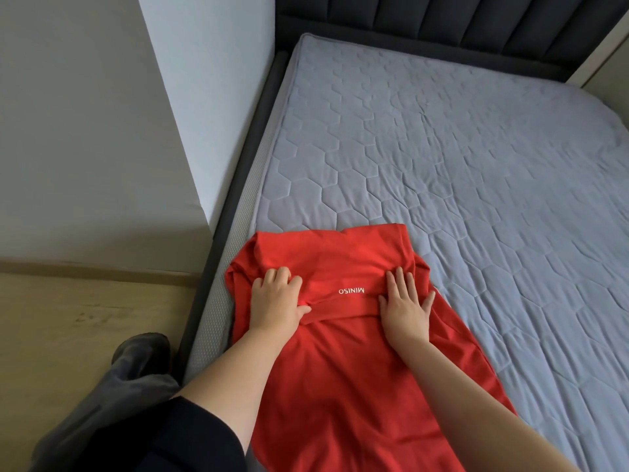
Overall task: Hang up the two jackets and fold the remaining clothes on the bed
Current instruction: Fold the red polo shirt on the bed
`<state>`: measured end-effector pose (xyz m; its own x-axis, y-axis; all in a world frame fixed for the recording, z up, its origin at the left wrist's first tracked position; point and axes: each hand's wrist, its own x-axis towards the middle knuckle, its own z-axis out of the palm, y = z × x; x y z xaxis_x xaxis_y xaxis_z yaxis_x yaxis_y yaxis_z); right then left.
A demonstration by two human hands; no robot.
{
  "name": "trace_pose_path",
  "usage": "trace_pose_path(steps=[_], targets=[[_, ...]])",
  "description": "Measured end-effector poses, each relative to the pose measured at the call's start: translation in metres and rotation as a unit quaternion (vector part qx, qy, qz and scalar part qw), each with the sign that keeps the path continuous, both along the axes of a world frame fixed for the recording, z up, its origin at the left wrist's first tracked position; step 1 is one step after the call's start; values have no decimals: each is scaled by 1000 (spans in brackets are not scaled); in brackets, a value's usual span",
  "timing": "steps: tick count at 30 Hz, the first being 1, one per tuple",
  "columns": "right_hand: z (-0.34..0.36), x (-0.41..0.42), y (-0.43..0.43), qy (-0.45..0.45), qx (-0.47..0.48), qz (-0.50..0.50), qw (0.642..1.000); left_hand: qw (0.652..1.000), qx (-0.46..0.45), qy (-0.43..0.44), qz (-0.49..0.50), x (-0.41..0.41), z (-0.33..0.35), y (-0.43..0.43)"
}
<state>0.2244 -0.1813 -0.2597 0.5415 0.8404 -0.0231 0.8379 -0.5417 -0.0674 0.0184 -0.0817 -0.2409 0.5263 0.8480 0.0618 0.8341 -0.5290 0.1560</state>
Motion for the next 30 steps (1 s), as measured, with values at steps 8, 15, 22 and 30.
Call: trace_pose_path(steps=[8,15,22,30], targets=[[36,7,42,36,193,43,979,975,119,-180,-45,2,30,52],[66,31,127,61,-117,187,973,988,-122,90,-31,23,38,106],[87,66,145,-73,-261,161,949,971,-208,114,3,10,45,138],[138,77,146,-213,47,105,970,996,7,13,83,18,107,155]])
